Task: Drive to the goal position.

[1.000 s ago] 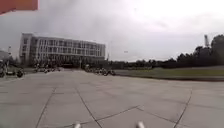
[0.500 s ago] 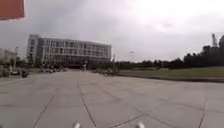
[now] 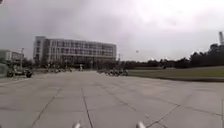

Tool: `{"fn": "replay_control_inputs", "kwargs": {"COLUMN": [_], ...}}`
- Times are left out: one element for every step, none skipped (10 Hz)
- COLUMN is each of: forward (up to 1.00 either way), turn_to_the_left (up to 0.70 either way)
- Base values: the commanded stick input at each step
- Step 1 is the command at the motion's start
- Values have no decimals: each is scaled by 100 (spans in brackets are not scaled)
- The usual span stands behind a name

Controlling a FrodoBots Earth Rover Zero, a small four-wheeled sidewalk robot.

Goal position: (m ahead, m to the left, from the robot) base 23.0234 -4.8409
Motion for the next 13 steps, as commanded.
{"fn": "replay_control_inputs", "kwargs": {"forward": [50, 50, 50, 50, 50, 50, 50, 50, 50, 50, 50, 50, 50], "turn_to_the_left": [0, 0, 0, 0, 0, 0, 0, 0, 2, 14, 25, 25, 25]}}
